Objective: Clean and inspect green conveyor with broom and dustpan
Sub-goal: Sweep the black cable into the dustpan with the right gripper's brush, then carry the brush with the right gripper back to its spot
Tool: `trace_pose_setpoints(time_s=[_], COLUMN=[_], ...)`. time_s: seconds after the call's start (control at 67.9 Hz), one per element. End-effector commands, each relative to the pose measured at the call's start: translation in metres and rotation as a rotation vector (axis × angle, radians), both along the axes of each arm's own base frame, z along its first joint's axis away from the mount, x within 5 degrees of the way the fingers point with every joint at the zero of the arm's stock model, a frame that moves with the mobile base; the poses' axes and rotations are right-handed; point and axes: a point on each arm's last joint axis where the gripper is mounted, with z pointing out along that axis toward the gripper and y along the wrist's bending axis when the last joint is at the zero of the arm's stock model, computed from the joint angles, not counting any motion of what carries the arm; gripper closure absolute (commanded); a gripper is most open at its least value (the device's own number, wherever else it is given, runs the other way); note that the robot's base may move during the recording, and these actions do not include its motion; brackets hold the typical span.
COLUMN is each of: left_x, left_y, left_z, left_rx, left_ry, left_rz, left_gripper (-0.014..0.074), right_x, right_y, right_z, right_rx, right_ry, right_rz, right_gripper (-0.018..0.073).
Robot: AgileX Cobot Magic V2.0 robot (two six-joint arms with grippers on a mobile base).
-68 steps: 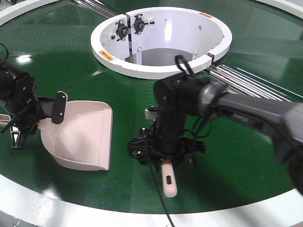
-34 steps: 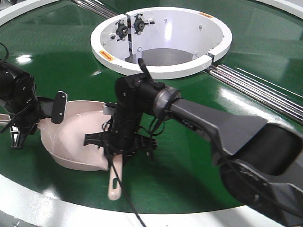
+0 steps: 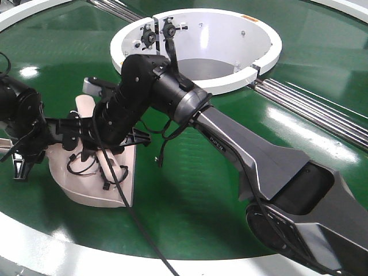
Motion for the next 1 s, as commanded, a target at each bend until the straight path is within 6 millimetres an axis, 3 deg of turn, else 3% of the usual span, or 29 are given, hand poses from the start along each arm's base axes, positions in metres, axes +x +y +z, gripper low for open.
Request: trace_pose_setpoints(time_s=[0.0,0.236,0.604,0.795,0.986], left_x=[0.002,0.002,0.002,0.002,0.002], left_y=[-0.001,-0.001,-0.001,-0.001,-0.001], left_z=[0.026,0.026,0.026,0.026,0.026], left_rx=[-0.005,-0.005,-0.006,-0.006,-0.006], left_ry=[-0.095,-0.095,-0.096,-0.096,-0.096], left_rz=[-0.013,-0.013,-0.013,-0.013,-0.013], left_gripper=[0.0558,0.0558,0.0558,0.0558,0.0558], right_x=[-0.011,-0.011,-0.002,0.004,0.006], right_y=[-0.011,-0.02,-0.059,-0.094,-0.151], right_z=[0.056,0.072,0.116,0.138,0.13], right_rx=[0.077,0.032,0.009,-0.007,-0.191], right_ry=[-0.067,-0.153,-0.304,-0.363,-0.352], right_rz=[0.028,0.01,-0.024,-0.043,-0.063], right_gripper=[0.0564,0.0564,0.0564,0.0564,0.0564])
